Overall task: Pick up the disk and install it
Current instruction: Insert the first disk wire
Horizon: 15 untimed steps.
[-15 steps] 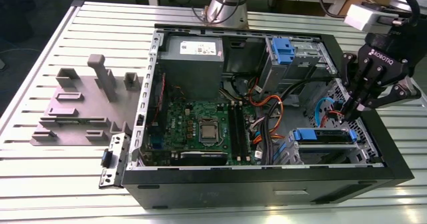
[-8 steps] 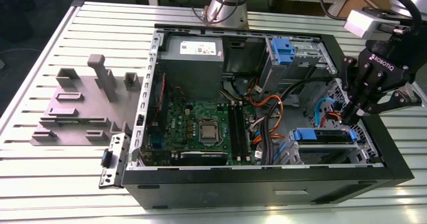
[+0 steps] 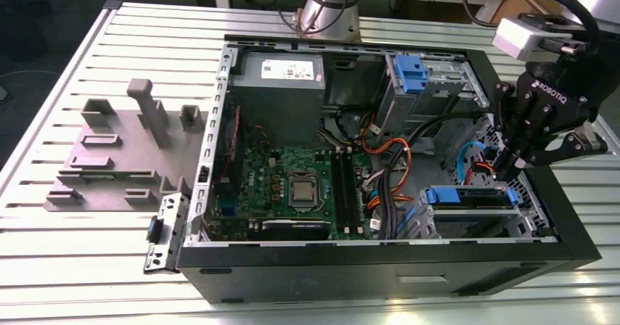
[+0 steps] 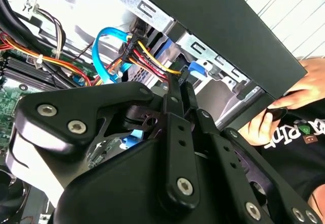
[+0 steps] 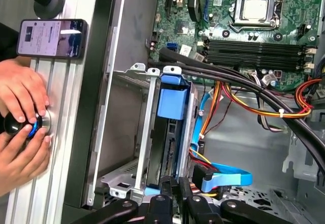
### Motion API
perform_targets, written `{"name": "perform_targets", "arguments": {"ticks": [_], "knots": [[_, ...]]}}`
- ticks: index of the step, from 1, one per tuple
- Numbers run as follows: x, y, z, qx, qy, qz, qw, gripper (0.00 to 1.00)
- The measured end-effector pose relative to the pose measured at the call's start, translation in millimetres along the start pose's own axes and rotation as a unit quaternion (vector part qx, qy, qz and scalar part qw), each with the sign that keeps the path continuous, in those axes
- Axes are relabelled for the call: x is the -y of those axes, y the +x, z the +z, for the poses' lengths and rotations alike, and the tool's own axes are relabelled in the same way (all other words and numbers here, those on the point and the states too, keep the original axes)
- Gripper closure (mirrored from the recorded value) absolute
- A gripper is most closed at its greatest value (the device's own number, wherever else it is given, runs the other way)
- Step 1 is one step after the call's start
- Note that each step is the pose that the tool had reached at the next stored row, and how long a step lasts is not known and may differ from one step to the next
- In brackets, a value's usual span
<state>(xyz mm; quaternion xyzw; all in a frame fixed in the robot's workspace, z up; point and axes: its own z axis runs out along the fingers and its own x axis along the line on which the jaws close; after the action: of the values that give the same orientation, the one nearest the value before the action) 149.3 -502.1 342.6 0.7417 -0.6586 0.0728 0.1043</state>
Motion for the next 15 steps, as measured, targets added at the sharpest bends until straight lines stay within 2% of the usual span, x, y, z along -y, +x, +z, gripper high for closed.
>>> {"name": "perform_targets", "arguments": {"ticks": [2,3,4,7,9,10,11,15], "knots": [[-2.0,0.2,0.1,0.0004,0.0042,0.000,0.99999,0.82],[-2.6,0.8,0.4,0.0025,0.0059,0.001,0.99998,0.82],[-3.0,1.7,0.7,0.0064,0.0071,0.001,0.99995,0.82],[-3.6,5.3,2.1,0.0233,0.0102,0.001,0.99968,0.82],[-4.2,7.6,2.8,0.0323,0.0121,0.001,0.99940,0.82],[-4.7,8.5,3.0,0.0341,0.0134,0.001,0.99933,0.82],[-5.4,9.0,3.2,0.0344,0.0152,0.001,0.99929,0.82],[-8.3,10.0,3.6,0.0334,0.0240,0.000,0.99915,0.82]]}}
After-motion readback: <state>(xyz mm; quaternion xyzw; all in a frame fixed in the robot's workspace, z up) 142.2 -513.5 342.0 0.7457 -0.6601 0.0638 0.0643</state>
